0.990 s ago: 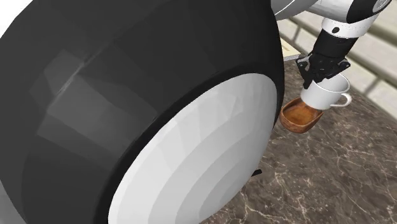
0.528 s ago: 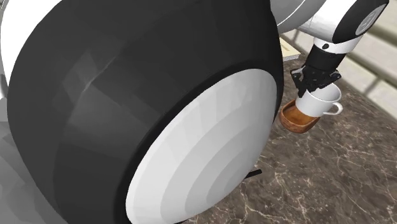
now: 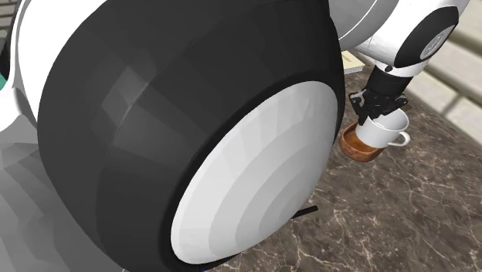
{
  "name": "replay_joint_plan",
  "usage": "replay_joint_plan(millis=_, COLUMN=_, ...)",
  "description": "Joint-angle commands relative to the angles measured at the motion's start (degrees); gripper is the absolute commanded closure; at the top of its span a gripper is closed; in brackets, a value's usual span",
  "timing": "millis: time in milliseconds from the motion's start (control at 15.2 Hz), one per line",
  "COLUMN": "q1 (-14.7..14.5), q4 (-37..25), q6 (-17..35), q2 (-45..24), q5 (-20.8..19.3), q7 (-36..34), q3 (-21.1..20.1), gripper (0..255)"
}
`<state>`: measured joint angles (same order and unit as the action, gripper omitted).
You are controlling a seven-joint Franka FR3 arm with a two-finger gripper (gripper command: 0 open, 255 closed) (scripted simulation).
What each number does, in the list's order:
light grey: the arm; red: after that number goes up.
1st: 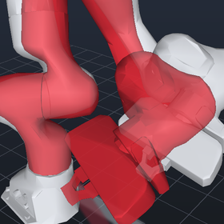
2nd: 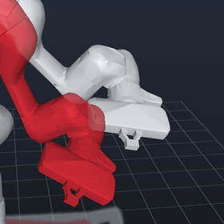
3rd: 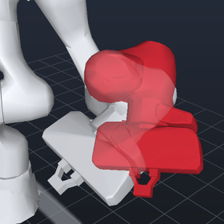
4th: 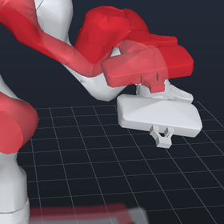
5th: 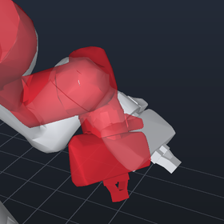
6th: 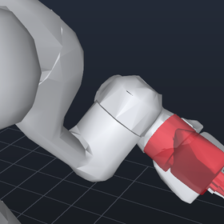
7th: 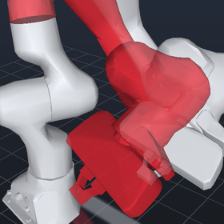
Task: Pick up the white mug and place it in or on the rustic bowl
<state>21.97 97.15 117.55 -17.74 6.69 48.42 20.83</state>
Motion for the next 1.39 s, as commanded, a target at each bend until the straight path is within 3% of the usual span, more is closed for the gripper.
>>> replay_joint_plan(millis=0, q1=0.0, q4=0.02, q6=0.04, q2=-0.05, q5=0.02, q7=0.01, q3=-0.01, gripper=255)
replay_joint_plan(millis=132, q1=0.0, q4=0.02, q6=0.04, q2=-0.05, q5=0.02, q7=0.01, q3=-0.01, gripper=255)
replay_joint_plan(millis=198, q1=-0.01, q4=0.08, q6=0.06, q2=0.0, q5=0.01, q7=0.01, q3=-0.01, gripper=0)
replay_joint_plan(millis=528, q1=0.0, q4=0.02, q6=0.04, q2=-0.05, q5=0.02, q7=0.01, q3=-0.01, gripper=0)
replay_joint_plan(millis=792, q1=-0.19, q4=-4.41, q6=-6.38, q2=2.1, q5=-0.98, q7=-0.65, q3=0.33, gripper=0)
replay_joint_plan(millis=1320, q1=-0.19, q4=-4.4, q6=-6.37, q2=2.1, q5=-0.98, q7=-0.65, q3=0.32, gripper=0)
